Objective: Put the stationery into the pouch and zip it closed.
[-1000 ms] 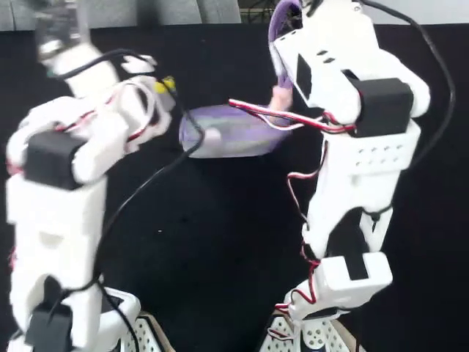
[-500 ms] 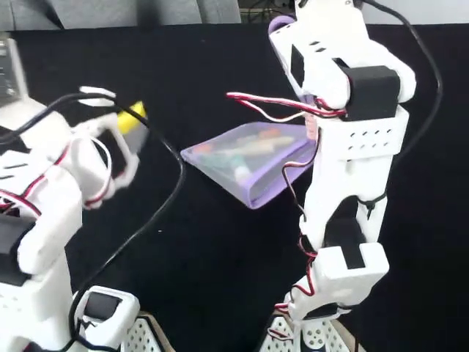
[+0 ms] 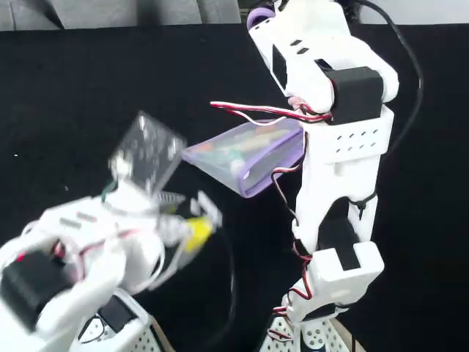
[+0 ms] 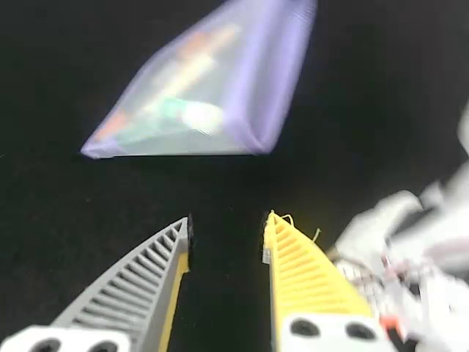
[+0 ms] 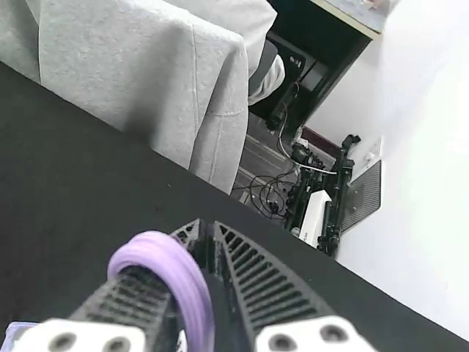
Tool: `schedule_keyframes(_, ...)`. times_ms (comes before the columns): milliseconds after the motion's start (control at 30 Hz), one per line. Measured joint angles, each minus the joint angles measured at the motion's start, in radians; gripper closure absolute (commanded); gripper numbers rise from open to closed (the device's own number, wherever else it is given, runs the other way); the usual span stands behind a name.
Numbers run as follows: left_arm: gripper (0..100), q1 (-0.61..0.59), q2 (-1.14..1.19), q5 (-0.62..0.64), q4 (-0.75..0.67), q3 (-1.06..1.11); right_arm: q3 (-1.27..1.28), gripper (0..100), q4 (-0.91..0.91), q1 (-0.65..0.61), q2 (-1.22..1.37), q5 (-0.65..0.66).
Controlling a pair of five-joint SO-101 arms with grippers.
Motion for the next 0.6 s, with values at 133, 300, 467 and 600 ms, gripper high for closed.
schedule_keyframes(133,82,0.106,-0.138,-0.046,-0.023,0.12,0.0,98.7,-0.02,0.0,0.002,0.0)
schedule_keyframes(300,82,0.155,-0.239,-0.095,-0.198,0.405,0.0,98.7,-0.032,0.0,0.002,0.0)
schedule_keyframes(467,82,0.157,-0.292,-0.146,-0.443,0.738,0.0,98.7,-0.032,0.0,0.002,0.0)
schedule_keyframes(600,82,0.157,-0.316,-0.153,-0.644,0.933,0.0,98.7,-0.032,0.0,0.002,0.0)
